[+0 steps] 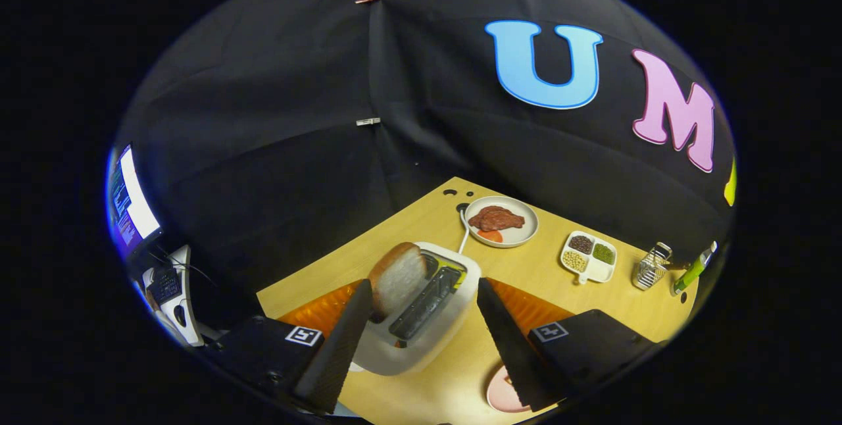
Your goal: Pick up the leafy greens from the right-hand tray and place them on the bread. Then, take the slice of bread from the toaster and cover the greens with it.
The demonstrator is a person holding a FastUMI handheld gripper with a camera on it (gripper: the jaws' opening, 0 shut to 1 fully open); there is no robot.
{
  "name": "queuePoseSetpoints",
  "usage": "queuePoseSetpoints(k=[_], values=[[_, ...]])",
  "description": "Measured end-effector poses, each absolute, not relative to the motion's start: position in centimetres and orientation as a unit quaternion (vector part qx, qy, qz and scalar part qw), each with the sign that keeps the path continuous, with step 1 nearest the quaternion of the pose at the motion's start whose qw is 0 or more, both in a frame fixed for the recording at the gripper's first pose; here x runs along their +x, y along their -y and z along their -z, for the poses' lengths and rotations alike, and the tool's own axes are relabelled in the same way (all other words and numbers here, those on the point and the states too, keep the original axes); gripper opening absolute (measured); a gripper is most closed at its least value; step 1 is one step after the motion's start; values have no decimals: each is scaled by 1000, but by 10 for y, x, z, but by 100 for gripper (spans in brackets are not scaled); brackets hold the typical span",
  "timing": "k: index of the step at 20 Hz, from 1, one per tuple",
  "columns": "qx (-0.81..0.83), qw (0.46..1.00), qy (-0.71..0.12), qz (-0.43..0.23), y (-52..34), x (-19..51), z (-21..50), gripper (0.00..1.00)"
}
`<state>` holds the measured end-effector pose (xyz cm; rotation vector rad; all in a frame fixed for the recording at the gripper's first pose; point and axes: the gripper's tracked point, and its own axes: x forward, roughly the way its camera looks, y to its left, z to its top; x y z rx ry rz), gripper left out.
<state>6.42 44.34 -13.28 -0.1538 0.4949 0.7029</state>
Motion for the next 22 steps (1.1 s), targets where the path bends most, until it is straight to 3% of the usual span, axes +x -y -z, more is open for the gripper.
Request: queuePoseSetpoints(k=[16,18,21,22], values=[[-84,907,-279,-303,-507,106,196,99],[-91,904,-286,-304,-511,103,204,94],[-104,905,-282,-302,-512,102,205,61],[-106,904,-282,-303,-513,102,207,57]])
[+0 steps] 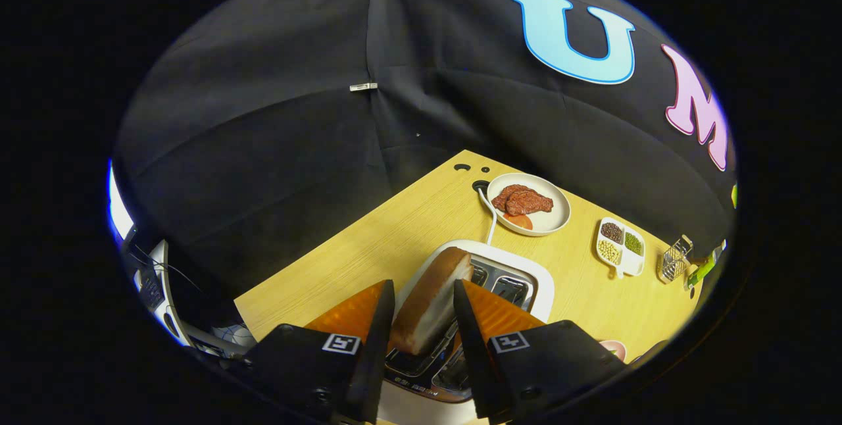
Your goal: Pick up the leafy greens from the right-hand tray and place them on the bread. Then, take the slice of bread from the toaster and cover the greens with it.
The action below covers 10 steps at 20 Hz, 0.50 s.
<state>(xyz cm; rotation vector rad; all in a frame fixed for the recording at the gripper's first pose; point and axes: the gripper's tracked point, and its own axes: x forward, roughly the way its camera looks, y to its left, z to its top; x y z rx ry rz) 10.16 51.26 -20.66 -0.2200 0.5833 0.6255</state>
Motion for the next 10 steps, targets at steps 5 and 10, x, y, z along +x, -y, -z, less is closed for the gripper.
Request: queuePoseSetpoints(k=[5,10], values=[[-99,908,-297,-279,-499,106,207,20],[-71,902,-306,-297,-497,105,198,13]])
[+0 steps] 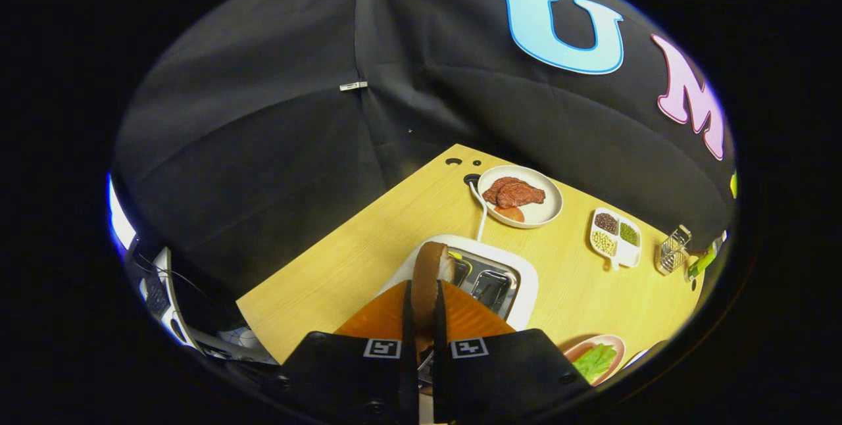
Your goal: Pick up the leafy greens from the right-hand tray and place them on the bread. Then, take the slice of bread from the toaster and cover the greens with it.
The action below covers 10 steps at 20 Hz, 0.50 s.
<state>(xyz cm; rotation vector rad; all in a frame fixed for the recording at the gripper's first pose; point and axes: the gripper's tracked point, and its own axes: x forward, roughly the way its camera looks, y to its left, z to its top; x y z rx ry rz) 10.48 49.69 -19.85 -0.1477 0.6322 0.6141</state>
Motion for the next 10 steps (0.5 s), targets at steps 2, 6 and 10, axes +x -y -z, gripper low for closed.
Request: queuePoseSetpoints(k=[2,6,10], values=[[-53,904,-301,-300,-493,107,183,10],[-31,907,-271,-320,-487,107,150,10],[-7,914,-254,-316,-469,110,127,7]])
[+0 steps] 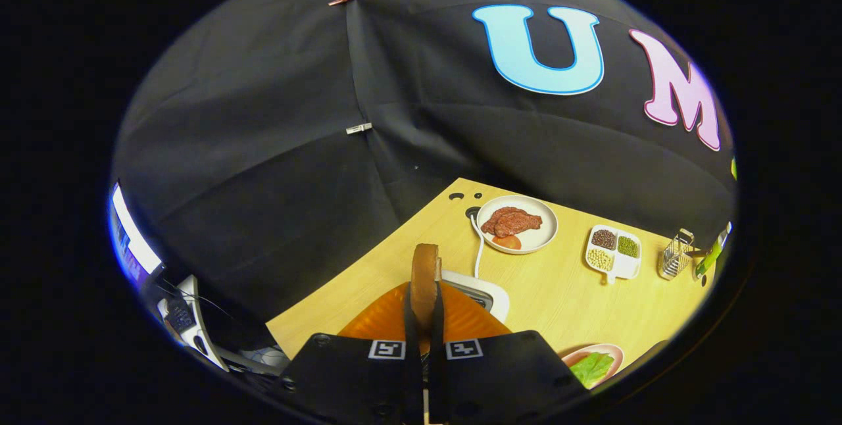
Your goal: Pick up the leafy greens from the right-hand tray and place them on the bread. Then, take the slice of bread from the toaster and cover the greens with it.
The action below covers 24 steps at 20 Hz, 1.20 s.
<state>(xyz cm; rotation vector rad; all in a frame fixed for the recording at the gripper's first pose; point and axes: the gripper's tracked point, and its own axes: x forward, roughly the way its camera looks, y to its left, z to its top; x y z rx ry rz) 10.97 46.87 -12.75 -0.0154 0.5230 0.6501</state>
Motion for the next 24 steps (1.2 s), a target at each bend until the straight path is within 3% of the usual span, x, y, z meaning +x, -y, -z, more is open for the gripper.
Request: queuePoseSetpoints(k=[12,24], values=[[56,940,-221,-255,-349,128,74,8],[135,932,-306,-143,-231,123,168,8]])
